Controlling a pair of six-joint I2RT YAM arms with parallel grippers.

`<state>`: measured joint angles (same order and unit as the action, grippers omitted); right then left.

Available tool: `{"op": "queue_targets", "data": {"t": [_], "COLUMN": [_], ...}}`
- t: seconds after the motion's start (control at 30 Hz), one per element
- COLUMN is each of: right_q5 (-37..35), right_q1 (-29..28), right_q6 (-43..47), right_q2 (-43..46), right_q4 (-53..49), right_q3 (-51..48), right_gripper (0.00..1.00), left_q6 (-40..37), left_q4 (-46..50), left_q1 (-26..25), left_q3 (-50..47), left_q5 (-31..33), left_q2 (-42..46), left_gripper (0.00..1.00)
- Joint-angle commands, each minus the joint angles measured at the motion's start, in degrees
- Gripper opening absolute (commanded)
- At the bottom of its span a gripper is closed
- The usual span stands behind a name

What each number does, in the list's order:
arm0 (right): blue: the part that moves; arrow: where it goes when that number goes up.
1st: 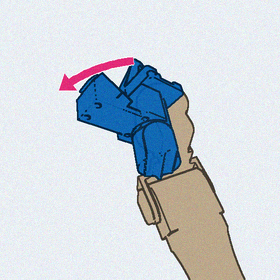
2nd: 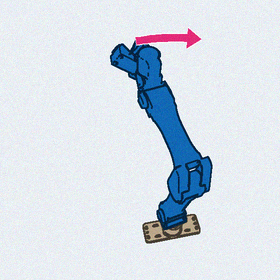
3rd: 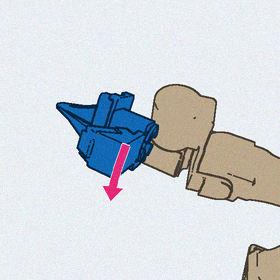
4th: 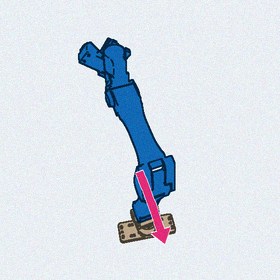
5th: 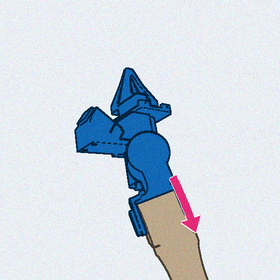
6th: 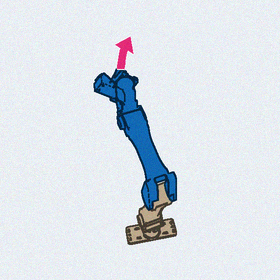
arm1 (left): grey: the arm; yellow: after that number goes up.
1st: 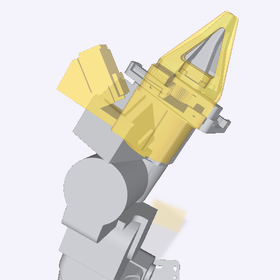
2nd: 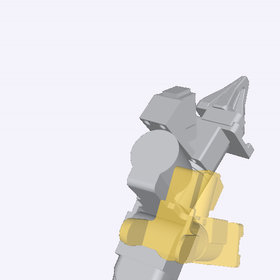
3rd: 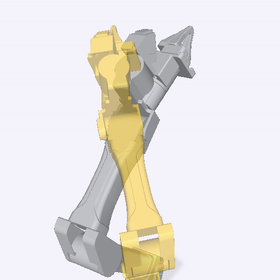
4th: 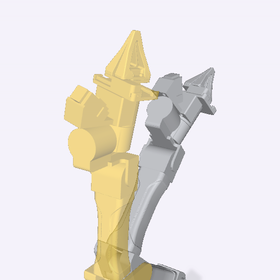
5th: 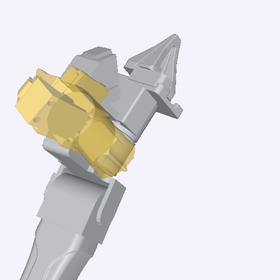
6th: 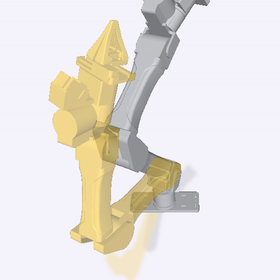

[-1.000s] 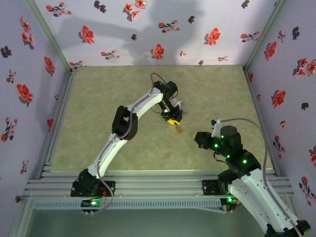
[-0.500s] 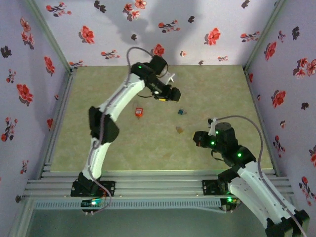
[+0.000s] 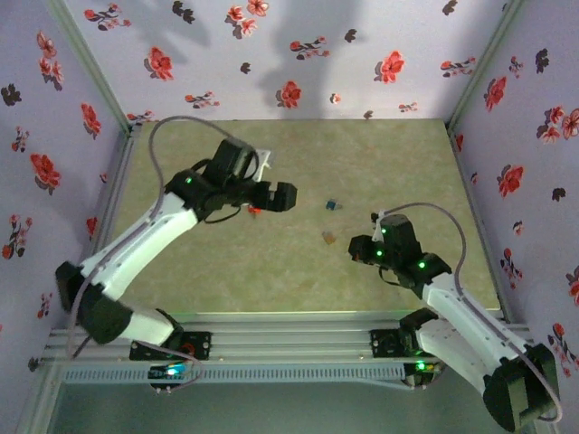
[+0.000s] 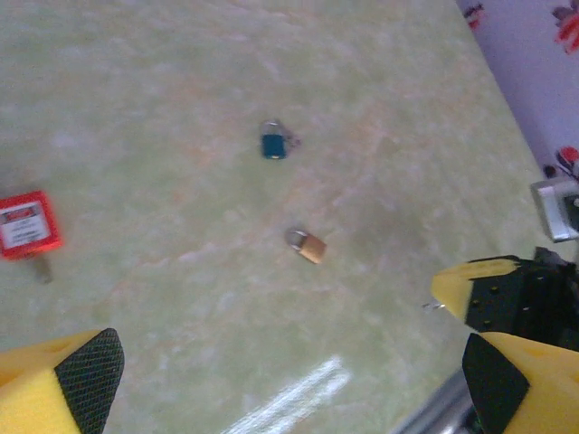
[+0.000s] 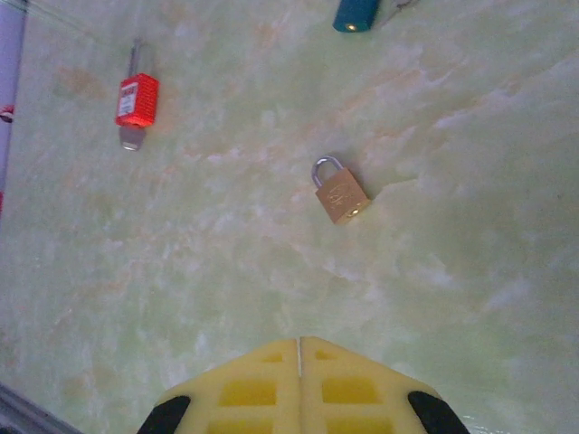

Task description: Lock with the key

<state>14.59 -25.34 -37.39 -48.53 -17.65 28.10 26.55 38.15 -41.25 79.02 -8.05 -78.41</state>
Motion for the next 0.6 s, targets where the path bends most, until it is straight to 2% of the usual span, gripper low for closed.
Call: {"op": "queue_targets", "data": {"t": [0.0,0.23,0.43,0.57], "right_q5": [-1.34,-1.73,-2.67,-3.4], "right_q1": [0.47,0.47,0.45,0.56], "right_q6": [1.56,1.64,2.97,4.12], "right_q2": [-2.97,-10.79,-17.3,-21.17], "right_q4": [3.29,6.84,8.16,8.06], "right_q3": [2.44,4.4,6.99,8.91], "right_gripper": [0.0,0.0,0.0,0.0], "left_q6": [4.24,6.26,7.02,7.38], "left_q4": [-11.34,-15.12,-15.3,-15.43], "left_q1": [-0.23,-0.1,-0.03,0.01], "left_q3": [-9.2,-20.93,-25.72,-27.86], "left_q5": [8.27,15.13,19.5,20.27], "left_q2": [9.81,21.65,26.51,28.15], "left_gripper": [1.0,1.0,1.0,1.0]}}
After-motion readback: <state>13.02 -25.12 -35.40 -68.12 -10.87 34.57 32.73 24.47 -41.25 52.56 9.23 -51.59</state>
